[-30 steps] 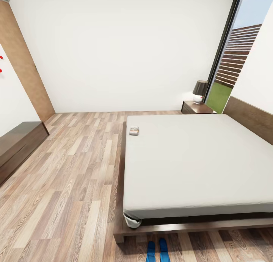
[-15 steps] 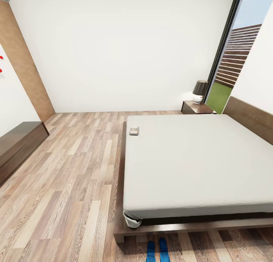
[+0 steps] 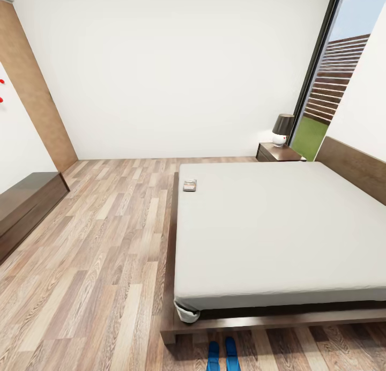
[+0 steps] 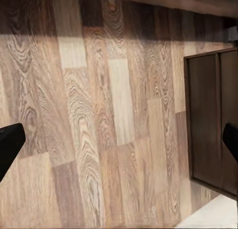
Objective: In the bedroom, move the book from the bed onto either nightstand, and place the two sandals side by side next to the bed.
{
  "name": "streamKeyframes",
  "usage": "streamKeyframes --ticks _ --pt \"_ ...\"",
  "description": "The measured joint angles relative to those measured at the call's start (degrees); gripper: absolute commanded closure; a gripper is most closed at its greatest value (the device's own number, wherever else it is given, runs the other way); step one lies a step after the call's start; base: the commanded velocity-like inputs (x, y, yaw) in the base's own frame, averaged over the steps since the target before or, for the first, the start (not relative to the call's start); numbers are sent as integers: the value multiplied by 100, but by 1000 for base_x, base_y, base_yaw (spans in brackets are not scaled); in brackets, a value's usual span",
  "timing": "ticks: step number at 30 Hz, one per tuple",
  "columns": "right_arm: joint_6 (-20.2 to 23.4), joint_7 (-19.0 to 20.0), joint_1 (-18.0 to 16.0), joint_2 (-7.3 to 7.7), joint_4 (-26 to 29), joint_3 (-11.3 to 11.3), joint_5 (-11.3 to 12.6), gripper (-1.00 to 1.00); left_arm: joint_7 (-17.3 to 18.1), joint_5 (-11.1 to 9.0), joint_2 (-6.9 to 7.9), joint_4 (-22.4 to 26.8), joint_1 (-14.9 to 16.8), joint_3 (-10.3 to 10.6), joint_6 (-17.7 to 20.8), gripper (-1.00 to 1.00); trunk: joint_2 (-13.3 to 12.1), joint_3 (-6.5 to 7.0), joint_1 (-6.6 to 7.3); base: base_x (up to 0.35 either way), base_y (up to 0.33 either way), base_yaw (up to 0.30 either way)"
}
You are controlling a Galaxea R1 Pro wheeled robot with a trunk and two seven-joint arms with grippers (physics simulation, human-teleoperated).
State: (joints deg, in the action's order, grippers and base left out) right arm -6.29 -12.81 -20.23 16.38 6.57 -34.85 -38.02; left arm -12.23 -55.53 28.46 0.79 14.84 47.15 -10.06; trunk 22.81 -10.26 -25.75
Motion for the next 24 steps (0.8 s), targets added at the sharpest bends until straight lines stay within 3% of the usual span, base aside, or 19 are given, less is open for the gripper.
streamKeyframes --ticks 6,9,18,24 --pt "-1 57 0 -14 8 -643 352 -100 1 0 -2 0 0 0 0 -100 0 0 0 0 0 0" --pt "2 301 0 -19 0 -855 471 -100 1 0 -3 2 0 0 -3 -100 0 0 0 0 0 0" --pt "51 2456 -3 94 37 -1054 559 -100 27 -6 -9 24 0 0 -63 -100 0 0 0 0 0 0" --pt "29 3034 -2 238 36 -1084 571 -100 251 -16 -21 19 0 -4 -142 -100 0 0 0 0 0 0"
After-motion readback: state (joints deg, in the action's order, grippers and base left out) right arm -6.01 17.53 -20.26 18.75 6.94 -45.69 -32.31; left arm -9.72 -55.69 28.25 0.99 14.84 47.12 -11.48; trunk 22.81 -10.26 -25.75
